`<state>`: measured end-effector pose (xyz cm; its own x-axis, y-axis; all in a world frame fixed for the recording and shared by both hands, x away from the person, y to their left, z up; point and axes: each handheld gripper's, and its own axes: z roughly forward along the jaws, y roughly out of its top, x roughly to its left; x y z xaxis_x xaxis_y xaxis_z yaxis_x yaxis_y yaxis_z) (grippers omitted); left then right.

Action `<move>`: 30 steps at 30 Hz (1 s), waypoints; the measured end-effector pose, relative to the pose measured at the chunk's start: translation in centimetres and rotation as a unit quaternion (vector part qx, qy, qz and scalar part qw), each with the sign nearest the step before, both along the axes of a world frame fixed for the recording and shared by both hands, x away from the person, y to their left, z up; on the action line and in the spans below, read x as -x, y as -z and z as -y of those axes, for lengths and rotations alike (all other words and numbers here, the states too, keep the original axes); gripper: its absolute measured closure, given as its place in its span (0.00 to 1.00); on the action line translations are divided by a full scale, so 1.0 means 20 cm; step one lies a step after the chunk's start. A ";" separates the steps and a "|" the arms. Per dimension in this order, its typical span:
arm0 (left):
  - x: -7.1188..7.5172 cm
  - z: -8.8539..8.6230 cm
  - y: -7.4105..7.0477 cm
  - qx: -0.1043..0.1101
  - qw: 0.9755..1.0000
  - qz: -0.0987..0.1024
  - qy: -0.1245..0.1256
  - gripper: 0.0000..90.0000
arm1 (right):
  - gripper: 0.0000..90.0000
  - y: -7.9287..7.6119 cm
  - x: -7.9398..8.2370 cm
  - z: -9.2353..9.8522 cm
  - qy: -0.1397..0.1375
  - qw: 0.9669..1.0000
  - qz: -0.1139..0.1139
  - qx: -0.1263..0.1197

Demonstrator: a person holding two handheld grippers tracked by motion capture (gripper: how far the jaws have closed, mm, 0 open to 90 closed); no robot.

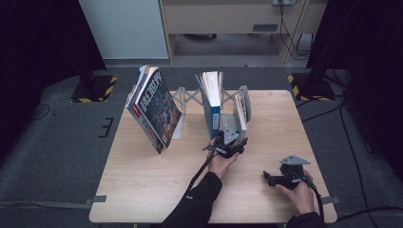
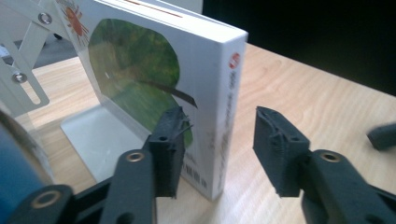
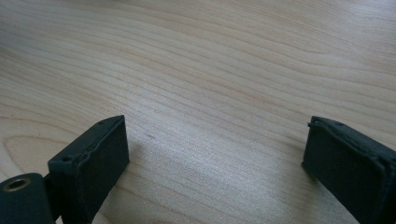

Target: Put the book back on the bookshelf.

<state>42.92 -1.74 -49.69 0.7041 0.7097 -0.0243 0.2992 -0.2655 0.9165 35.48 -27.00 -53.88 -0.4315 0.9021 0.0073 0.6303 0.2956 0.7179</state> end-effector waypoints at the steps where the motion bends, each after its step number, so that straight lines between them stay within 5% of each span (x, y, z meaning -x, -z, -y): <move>1: 0.01 -0.01 0.00 -0.004 1.000 0.001 0.001 0.55 | 0.08 0.00 0.00 0.00 0.000 1.000 0.000 0.000; 13: 0.15 -0.23 -0.05 -0.002 0.997 -0.053 0.047 0.42 | 0.08 0.00 0.00 0.00 0.000 1.000 0.000 0.000; 16: 0.20 -0.29 -0.06 -0.017 0.997 -0.052 0.055 0.39 | 0.08 0.00 0.00 0.00 0.001 1.000 -0.001 0.000; 19: 0.23 -0.36 -0.03 -0.037 0.997 -0.050 0.051 0.34 | 0.07 0.00 0.00 0.00 0.000 1.000 -0.001 0.000; 25: 0.26 -0.52 0.06 -0.037 0.992 -0.109 0.045 0.28 | 0.07 0.00 0.00 0.00 -0.001 1.000 -0.001 0.000; 30: 0.28 -0.63 0.10 -0.059 0.992 -0.110 0.036 0.25 | 0.07 0.00 0.00 0.00 -0.001 1.000 -0.001 0.000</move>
